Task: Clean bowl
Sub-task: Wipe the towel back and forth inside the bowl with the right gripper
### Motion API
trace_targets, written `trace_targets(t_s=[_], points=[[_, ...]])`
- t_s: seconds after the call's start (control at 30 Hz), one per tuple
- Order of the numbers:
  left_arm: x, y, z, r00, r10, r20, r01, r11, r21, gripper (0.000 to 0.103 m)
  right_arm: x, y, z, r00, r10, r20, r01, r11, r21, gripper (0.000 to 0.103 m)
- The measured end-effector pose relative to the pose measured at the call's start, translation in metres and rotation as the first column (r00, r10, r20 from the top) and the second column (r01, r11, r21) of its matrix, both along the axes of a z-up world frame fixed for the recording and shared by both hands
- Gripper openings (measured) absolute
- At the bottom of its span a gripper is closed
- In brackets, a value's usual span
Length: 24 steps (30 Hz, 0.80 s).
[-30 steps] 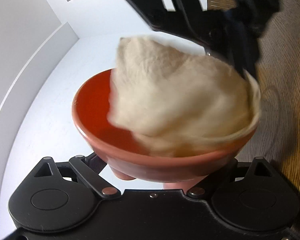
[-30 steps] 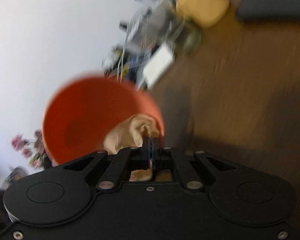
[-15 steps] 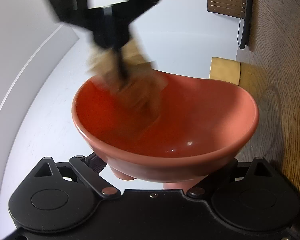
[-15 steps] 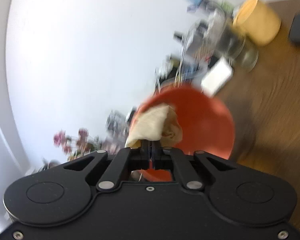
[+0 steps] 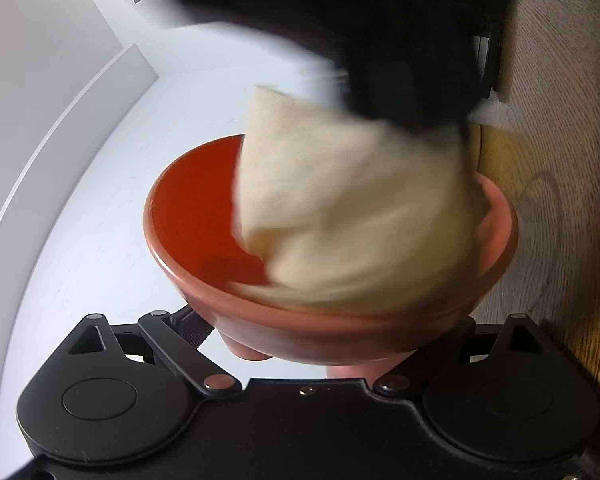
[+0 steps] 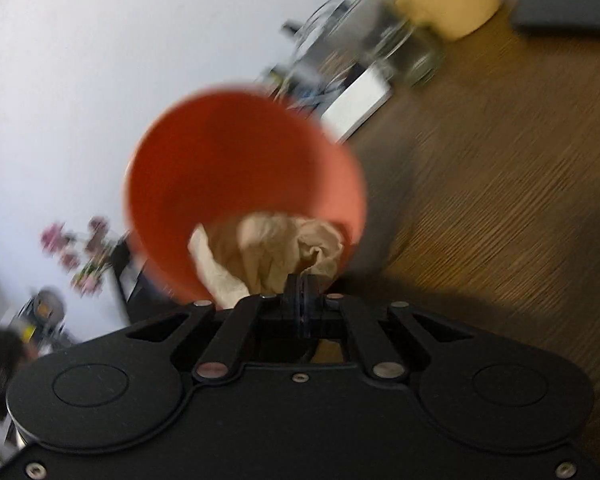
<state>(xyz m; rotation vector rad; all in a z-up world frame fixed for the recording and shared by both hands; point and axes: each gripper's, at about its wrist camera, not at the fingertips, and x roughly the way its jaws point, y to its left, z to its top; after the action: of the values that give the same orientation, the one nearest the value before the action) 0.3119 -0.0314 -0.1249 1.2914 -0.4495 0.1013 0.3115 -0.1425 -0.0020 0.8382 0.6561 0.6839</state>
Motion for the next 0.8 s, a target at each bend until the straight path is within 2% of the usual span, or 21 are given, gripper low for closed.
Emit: trace_targets(t_s=[0.07,0.13,0.23,0.3,0.4,0.5,0.57,0.7,0.8], points=[[0.0,0.0,0.0,1.0,0.0,0.0,0.0,1.0,0.0,0.092,-0.004,0.004,0.016,0.998,0.002,0.058,-0.003,1.0,0.011,0.002],[0.0,0.0,0.0,1.0,0.0,0.0,0.0,1.0,0.0,0.092,-0.006,-0.001,0.033,0.992,-0.04,0.124,0.037,0.999,0.025,0.002],[0.0,0.0,0.0,1.0,0.0,0.0,0.0,1.0,0.0,0.092,-0.001,-0.015,0.049,0.977,-0.129,0.171,0.122,0.991,0.051,0.002],[0.0,0.0,0.0,1.0,0.0,0.0,0.0,1.0,0.0,0.092,0.002,-0.032,0.054,0.962,-0.211,0.173,0.208,0.977,0.035,0.002],[0.0,0.0,0.0,1.0,0.0,0.0,0.0,1.0,0.0,0.092,0.01,-0.043,0.04,0.958,-0.263,0.111,0.263,0.965,0.02,0.002],[0.0,0.0,0.0,1.0,0.0,0.0,0.0,1.0,0.0,0.092,0.013,-0.047,0.015,0.969,-0.245,0.026,0.246,0.969,-0.017,0.002],[0.0,0.0,0.0,1.0,0.0,0.0,0.0,1.0,0.0,0.092,0.009,-0.041,-0.001,0.981,-0.195,-0.026,0.194,0.98,-0.045,0.002],[0.0,0.0,0.0,1.0,0.0,0.0,0.0,1.0,0.0,0.092,-0.003,-0.021,-0.003,0.994,-0.103,-0.036,0.102,0.994,-0.045,0.002],[0.0,-0.001,-0.001,1.0,0.0,0.0,0.0,1.0,0.0,0.092,-0.017,-0.003,0.011,0.999,-0.038,0.022,0.038,0.999,0.004,0.002]])
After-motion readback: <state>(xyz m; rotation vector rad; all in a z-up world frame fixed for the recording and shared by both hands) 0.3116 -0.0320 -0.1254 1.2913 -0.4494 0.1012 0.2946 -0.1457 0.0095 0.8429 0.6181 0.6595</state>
